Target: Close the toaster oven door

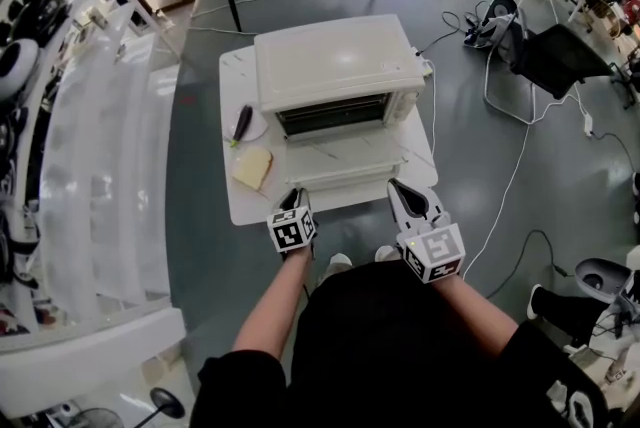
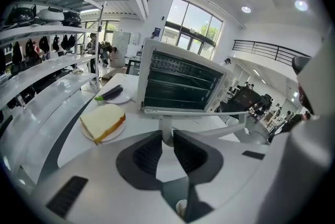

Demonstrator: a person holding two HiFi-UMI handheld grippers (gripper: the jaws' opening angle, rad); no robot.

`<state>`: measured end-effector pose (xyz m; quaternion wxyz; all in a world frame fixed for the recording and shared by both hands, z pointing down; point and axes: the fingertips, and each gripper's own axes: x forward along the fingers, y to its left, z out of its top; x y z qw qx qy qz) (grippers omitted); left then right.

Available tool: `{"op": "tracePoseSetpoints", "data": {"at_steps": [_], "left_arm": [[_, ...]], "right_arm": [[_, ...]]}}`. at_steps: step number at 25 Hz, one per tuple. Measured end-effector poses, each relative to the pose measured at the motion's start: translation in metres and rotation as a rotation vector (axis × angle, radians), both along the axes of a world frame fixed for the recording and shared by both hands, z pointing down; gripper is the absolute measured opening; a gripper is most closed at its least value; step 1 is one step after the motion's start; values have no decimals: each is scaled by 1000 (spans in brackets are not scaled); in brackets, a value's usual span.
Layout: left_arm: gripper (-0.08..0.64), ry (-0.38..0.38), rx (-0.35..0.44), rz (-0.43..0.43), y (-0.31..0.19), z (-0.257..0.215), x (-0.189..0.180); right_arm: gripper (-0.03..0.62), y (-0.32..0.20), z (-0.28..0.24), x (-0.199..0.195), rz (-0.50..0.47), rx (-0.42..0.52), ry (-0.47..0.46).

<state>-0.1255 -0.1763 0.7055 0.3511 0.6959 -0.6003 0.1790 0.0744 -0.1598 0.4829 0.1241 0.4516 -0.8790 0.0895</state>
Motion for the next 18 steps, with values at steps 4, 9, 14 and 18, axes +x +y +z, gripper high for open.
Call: {"op": "tracePoseSetpoints", "data": {"at_steps": [4, 9, 14, 18], "left_arm": [[80, -31, 7, 16, 4, -3, -1], [81, -63, 32, 34, -8, -17, -1], [80, -9, 35, -1, -15, -26, -4], [80, -8, 41, 12, -19, -30, -4]], "right_arm": [[21, 10, 6, 2, -2, -18, -1], [21, 8, 2, 3, -12, 3, 12], [21, 10, 2, 4, -15, -2, 7], [21, 14, 1, 4, -21, 4, 7]]}}
